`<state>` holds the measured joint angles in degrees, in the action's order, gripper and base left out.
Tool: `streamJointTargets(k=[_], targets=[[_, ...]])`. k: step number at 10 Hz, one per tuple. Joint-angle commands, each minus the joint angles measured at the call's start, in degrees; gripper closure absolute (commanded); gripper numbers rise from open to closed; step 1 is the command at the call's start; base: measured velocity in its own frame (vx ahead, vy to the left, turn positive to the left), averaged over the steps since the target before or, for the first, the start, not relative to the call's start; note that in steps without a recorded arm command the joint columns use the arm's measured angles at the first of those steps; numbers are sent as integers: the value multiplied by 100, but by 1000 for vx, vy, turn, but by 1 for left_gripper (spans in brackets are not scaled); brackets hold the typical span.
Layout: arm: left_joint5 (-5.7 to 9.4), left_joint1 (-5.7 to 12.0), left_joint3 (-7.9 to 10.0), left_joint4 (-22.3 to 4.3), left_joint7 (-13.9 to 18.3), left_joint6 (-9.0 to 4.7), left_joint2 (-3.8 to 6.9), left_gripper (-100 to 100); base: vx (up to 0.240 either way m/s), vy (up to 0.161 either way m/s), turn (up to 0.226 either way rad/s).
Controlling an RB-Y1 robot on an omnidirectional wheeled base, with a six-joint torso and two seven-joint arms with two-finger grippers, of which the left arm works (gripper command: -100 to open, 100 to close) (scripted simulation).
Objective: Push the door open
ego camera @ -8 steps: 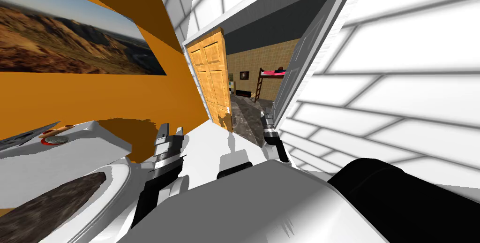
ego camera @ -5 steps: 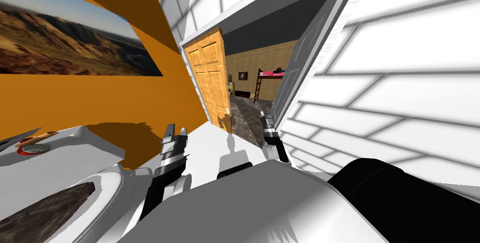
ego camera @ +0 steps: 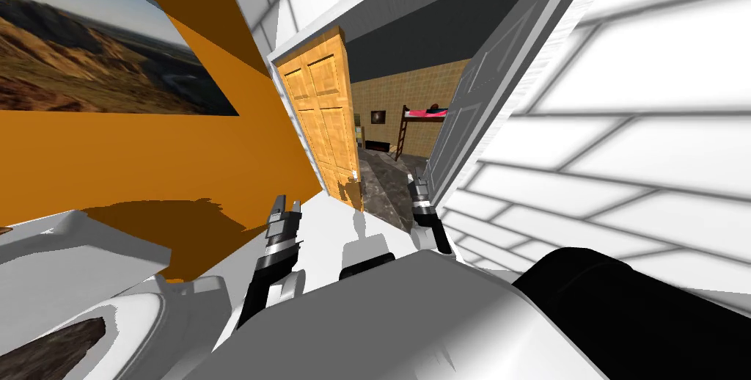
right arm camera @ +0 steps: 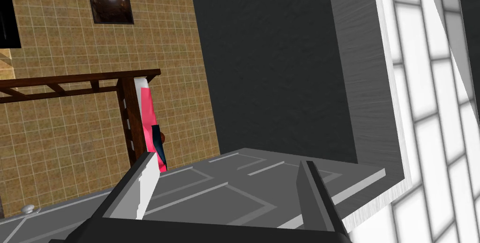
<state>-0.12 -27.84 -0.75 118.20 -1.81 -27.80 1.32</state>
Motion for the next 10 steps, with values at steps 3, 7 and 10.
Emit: streamJointTargets(k=[3,7,10], targets=[[-3,148,-117,-416,39,-92,82,-100,79,31,-67],[-7,340,-267,-949,91,-211,165,-100,102,51,-78],[-11,498,-389,-1387,134,-310,222,-100,87,55,-87]])
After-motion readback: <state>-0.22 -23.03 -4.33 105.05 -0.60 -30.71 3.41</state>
